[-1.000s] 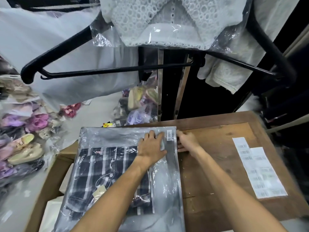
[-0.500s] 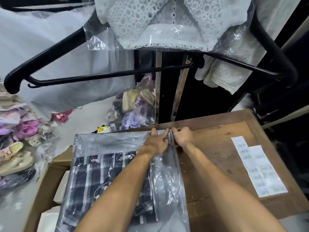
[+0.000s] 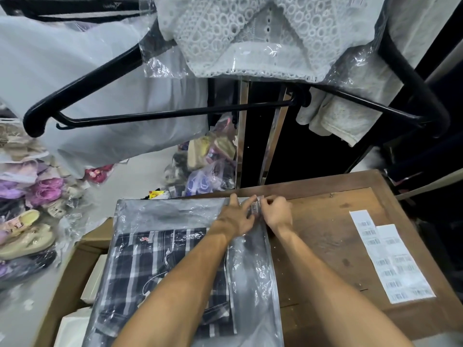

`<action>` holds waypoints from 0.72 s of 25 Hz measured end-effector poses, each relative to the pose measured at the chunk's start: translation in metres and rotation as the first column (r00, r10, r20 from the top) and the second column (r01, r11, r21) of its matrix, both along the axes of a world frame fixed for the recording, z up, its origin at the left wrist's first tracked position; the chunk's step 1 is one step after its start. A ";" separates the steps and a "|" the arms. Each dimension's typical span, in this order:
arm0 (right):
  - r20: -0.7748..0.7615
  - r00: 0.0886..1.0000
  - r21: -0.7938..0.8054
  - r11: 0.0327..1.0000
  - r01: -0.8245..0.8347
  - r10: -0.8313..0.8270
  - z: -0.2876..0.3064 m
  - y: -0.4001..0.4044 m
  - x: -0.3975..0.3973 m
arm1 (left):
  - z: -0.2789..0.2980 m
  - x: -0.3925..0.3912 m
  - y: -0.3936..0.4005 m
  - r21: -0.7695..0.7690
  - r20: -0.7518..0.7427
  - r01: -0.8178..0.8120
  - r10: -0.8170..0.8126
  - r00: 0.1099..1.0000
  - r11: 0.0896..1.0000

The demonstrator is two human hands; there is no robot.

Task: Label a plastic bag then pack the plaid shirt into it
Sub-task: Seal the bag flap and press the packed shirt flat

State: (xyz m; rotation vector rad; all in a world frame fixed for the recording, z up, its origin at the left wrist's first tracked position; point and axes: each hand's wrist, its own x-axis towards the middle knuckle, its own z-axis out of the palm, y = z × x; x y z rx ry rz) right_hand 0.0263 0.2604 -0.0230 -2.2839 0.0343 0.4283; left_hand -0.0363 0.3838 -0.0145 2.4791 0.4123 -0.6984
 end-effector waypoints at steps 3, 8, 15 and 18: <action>-0.013 0.996 0.045 0.995 0.088 -0.087 0.000 -0.001 0.001 | 0.000 0.000 0.000 0.009 0.017 0.018 -0.018 1.000 1.000; 0.074 0.997 -0.021 1.000 -0.005 0.006 -0.003 -0.004 -0.005 | -0.002 0.008 0.002 0.025 -0.067 0.027 -0.025 0.997 0.999; 0.080 0.996 -0.023 0.999 -0.035 0.037 -0.005 -0.014 -0.015 | -0.004 0.008 -0.002 0.094 -0.046 0.038 -0.034 0.998 0.995; 0.058 0.998 -0.045 0.999 -0.028 0.031 -0.002 -0.018 -0.018 | -0.004 0.006 -0.005 0.122 -0.015 0.026 -0.025 1.000 0.992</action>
